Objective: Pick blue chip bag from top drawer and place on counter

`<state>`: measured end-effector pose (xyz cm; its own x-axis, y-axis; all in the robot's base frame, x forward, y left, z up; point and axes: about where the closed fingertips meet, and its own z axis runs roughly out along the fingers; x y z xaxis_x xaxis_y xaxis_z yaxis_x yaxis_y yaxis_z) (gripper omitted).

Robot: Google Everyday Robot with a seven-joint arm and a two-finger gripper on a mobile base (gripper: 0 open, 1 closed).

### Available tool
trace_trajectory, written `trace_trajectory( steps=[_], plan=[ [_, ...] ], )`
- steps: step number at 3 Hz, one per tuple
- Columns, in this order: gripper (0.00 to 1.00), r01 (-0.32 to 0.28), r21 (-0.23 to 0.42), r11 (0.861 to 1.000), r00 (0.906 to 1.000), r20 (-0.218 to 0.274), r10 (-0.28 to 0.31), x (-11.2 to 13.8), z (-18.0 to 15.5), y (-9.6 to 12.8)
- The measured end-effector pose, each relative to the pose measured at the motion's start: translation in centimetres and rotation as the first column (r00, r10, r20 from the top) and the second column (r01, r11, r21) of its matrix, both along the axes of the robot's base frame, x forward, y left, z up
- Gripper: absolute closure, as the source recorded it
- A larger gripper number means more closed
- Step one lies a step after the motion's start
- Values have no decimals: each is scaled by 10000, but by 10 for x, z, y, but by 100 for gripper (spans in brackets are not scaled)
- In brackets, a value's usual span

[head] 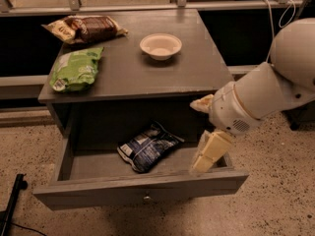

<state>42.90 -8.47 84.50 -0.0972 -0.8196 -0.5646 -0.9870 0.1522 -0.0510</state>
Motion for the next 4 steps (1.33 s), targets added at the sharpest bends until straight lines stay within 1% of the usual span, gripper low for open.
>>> trace_trajectory(
  steps=[1,2,3,4],
  plan=[
    [0,75,-72,9999,10000,-11,-75,1,-1,-2],
    [0,1182,679,9907,9922,314,-1206,34,-15,10],
    [0,1633,1390,9767,9756,1248,-1809,70,-46,30],
    [0,1567,1382,9779,9600,2113,-1837,101,-69,42]
  ],
)
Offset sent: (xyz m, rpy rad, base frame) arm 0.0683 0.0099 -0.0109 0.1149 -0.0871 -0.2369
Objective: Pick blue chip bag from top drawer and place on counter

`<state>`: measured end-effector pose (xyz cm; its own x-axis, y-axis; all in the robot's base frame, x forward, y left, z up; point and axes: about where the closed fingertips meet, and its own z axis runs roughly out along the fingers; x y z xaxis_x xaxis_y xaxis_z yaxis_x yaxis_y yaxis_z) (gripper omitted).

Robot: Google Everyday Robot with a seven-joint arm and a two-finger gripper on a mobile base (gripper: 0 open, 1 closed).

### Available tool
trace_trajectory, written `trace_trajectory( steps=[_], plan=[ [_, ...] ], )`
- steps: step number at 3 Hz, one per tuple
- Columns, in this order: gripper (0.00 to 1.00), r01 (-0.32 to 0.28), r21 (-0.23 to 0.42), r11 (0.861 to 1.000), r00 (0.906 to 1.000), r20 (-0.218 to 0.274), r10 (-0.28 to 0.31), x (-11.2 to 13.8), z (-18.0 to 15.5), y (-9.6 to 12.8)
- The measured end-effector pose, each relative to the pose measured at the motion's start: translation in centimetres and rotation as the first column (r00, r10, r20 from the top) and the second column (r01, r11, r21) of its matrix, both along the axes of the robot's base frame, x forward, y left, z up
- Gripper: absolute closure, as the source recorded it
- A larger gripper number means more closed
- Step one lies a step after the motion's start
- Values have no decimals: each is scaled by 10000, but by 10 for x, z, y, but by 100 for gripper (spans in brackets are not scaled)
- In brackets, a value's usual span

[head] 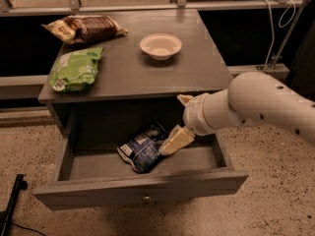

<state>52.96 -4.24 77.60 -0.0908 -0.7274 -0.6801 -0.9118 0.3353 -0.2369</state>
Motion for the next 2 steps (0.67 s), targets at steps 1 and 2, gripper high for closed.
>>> trace_trajectory(
  steps=[1,2],
  plan=[
    [14,-194,-251,9995,9995,246,200,19,-32,10],
    [21,-387,-313,9988,9991,174,393,26,-63,17]
  ],
)
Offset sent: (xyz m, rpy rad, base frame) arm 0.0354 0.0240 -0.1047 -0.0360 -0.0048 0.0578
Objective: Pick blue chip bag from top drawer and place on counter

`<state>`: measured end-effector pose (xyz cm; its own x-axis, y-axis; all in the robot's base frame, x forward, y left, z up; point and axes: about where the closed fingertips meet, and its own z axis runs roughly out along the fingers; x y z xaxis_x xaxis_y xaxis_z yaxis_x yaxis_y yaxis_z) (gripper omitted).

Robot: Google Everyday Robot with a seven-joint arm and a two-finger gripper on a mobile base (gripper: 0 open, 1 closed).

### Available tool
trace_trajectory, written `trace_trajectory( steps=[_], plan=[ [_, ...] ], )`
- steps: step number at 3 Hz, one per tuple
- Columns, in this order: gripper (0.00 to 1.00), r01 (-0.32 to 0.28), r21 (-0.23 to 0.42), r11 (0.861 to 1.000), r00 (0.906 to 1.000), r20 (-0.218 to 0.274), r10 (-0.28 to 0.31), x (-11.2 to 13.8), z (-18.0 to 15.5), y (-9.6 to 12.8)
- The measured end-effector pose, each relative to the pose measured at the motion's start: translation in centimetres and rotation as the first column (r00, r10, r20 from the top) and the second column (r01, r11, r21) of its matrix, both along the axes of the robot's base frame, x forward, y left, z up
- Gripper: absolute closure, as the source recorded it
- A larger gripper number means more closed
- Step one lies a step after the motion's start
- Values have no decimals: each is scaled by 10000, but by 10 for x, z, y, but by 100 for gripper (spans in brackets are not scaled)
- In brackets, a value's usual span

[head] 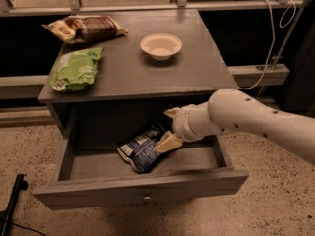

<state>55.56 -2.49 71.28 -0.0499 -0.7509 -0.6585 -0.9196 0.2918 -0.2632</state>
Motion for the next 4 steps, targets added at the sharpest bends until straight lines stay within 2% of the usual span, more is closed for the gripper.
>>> trace_trajectory(
  steps=[2,3,4],
  plan=[
    [18,-121,-249,9996,9993,-363,112,19,-51,17],
    [36,-68,-125,9999,9958,-914,56,23,-81,19],
    [59,-46,100,9999,9928,-1193,58,21,-95,23]
  ],
)
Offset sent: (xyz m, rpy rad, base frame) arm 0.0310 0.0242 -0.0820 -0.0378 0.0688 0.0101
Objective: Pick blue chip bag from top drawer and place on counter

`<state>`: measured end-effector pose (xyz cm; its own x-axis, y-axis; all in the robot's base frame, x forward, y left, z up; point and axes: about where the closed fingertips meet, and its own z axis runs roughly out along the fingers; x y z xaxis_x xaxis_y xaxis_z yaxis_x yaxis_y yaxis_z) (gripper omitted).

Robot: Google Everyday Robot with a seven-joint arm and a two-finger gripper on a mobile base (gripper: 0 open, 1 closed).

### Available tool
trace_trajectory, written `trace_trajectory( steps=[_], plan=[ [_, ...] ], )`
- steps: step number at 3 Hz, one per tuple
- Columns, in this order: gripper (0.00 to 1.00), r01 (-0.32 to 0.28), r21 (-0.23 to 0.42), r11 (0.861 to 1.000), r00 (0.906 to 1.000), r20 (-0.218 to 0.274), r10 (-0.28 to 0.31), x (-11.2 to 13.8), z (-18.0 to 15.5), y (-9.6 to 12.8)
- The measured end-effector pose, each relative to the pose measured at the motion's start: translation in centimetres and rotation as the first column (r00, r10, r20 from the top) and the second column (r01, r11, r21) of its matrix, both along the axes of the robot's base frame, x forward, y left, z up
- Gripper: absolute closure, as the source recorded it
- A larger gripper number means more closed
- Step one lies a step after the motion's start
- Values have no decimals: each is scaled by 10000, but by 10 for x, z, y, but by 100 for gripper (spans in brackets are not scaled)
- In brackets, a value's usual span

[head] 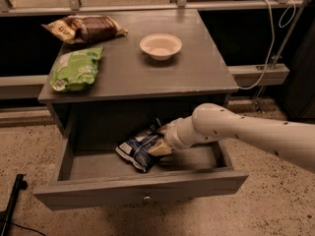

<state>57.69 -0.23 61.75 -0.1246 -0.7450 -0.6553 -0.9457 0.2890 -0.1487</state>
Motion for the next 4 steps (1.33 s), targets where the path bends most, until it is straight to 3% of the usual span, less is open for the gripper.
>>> trace_trajectory(
  steps=[1,2,3,4],
  plan=[
    [82,104,698,9975,9995,297,-125,-6,9,6],
    [100,-141,1544,9879,9794,2012,-174,-28,79,1],
    [100,-680,2077,9758,9410,3384,-65,-47,126,3],
    [100,-548,1679,9843,9008,4335,-238,-86,186,-34]
  ],
)
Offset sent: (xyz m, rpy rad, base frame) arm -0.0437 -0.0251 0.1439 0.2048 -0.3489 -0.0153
